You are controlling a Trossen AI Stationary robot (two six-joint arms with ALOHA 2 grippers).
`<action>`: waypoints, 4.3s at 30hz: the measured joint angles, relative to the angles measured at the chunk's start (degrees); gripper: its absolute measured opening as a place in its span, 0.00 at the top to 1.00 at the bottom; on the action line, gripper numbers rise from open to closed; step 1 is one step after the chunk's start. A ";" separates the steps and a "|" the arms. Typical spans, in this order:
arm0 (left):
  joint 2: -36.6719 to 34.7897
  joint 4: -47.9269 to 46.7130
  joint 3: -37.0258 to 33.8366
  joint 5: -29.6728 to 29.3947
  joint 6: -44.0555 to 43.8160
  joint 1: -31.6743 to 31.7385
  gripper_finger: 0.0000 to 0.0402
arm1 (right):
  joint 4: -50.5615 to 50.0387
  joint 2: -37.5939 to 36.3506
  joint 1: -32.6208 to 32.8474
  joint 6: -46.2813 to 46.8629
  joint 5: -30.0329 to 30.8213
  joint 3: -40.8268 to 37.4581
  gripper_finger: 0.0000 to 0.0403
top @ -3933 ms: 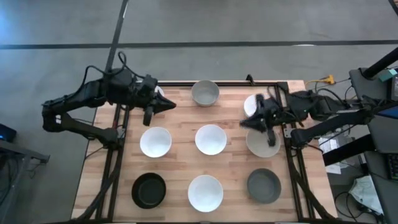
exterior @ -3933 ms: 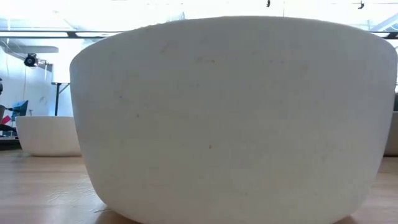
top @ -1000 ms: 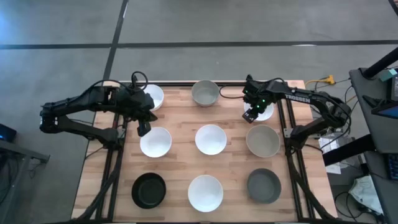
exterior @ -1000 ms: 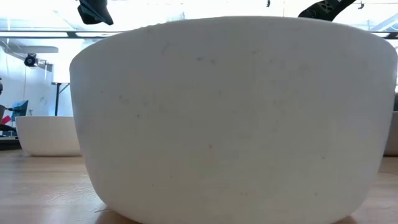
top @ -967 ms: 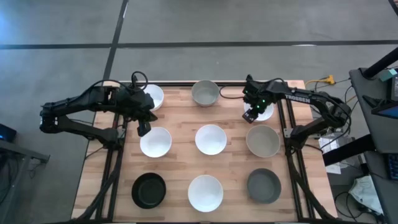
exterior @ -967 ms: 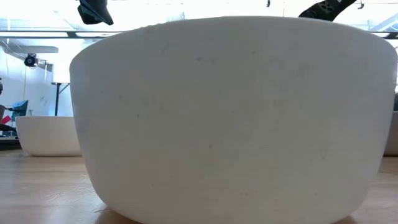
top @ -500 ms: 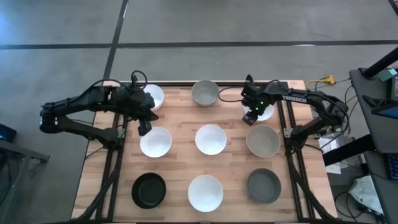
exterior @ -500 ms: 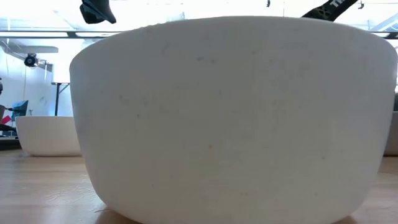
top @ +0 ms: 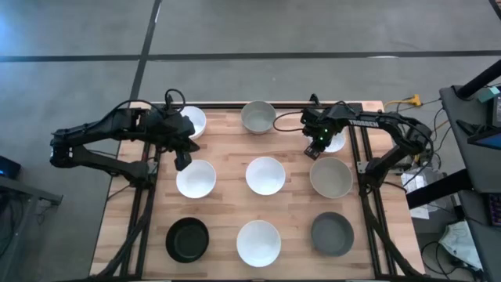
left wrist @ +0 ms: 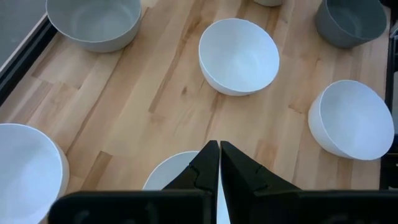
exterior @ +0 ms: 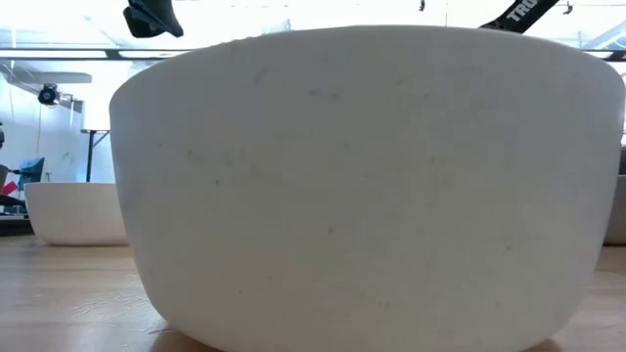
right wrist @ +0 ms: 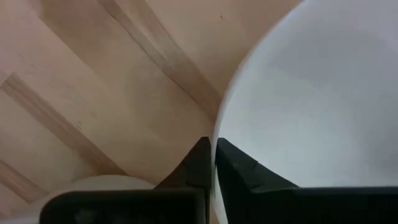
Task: Nest bowls inside each other
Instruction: Stack the top right white bowl on the middle right white bowl
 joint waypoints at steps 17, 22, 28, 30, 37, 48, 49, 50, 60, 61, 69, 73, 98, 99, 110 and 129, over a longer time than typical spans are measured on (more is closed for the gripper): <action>0.00 -0.03 -0.11 0.01 0.40 -0.06 1.00 | -16.13 -3.36 0.21 -2.11 0.55 19.65 0.97; 0.00 -0.03 -0.13 0.02 0.40 -0.04 1.00 | -20.04 -3.43 0.53 -2.09 0.87 28.60 0.97; 0.00 -0.10 -0.19 0.04 0.40 -0.04 1.00 | -21.22 -4.14 3.59 -3.43 0.90 35.56 0.97; 0.00 -0.25 -0.20 0.06 0.43 -0.04 1.00 | -21.15 -4.62 6.16 -6.12 0.90 36.80 0.97; -0.16 -0.92 -0.20 0.22 3.37 -0.04 1.00 | -18.07 -7.25 19.25 -13.77 2.04 37.35 0.97; -1.70 -2.37 -0.24 0.17 9.44 0.01 1.00 | -6.40 -7.86 38.74 -23.75 5.82 37.96 0.97; -1.85 -2.37 -0.24 0.06 9.53 0.01 1.00 | -6.31 -7.61 40.24 -26.86 5.85 37.96 0.97; -1.99 -2.37 -0.24 -0.13 9.55 -0.02 1.00 | -6.31 -7.35 41.62 -29.35 6.11 37.96 0.97; -3.86 -2.32 -0.24 -0.20 11.07 -0.02 1.00 | -2.31 -1.52 49.45 -37.26 21.57 37.96 0.97; -4.08 -2.34 -0.24 -0.20 11.07 -0.02 1.00 | -1.98 -0.77 49.76 -38.19 21.83 38.04 0.97; -5.69 -2.34 -0.24 -0.19 13.54 -0.06 1.00 | -5.99 7.21 49.92 -39.11 21.21 43.76 0.97; -6.33 -2.34 -0.24 -0.17 14.19 -0.05 1.00 | -12.30 11.64 49.23 -39.92 19.96 47.98 0.97; -6.16 -1.80 -8.76 -0.92 14.81 -0.02 1.00 | -9.35 16.17 48.19 -29.84 18.23 36.78 0.97; -6.14 -1.79 -8.79 -0.92 14.51 -0.02 1.00 | -9.10 16.51 48.19 -29.83 18.23 36.36 0.97; -7.63 0.86 -8.50 -1.09 13.52 -0.02 1.00 | -6.10 18.98 46.98 -29.84 18.06 34.16 0.97; -10.19 1.24 -8.48 -1.05 13.54 -0.04 1.00 | -5.10 23.94 45.94 -28.31 14.42 34.09 0.97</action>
